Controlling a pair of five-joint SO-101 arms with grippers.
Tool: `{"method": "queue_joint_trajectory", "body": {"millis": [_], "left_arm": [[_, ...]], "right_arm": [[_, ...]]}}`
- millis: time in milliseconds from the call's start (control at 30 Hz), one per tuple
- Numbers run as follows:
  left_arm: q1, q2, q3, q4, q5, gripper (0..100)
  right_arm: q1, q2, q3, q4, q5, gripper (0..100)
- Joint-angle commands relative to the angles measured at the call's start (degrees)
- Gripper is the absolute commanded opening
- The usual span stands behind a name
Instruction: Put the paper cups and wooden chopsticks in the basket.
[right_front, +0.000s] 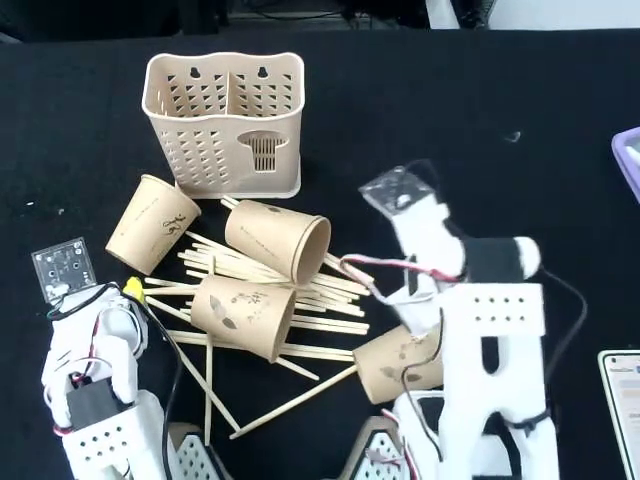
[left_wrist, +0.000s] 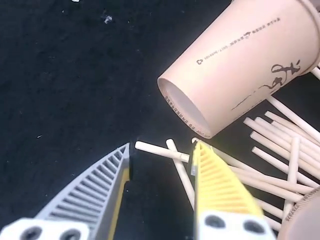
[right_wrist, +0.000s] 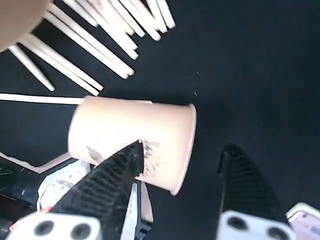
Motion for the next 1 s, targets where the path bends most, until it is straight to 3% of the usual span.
{"method": "queue_joint_trajectory", "body": {"millis": [0,167,467,533,633,967], "left_arm": [[0.57,-0.09,-0.57,0.26,0.09,20],[0.57,-0.09,-0.57,0.26,0.09,20],[0.57,-0.09,-0.57,0.18,0.09,20],[0.57,-0.09,-0.57,0.18,0.09,20],[0.57,-0.09,-0.57,0.18,0.09,20],[0.57,-0.09,-0.48,0.18,0.09,20]], "right_arm": [[6.33,2.77,-2.51,2.2,2.99,21.4],[6.95,9.89,-0.57,2.2,4.22,21.5],[0.88,20.26,-1.71,2.29,5.89,20.9],[-0.97,20.97,-1.8,2.29,5.89,16.8],[-3.08,20.44,-1.8,2.29,5.71,1.8],[-3.25,4.88,-3.74,2.29,5.71,1.0]]}}
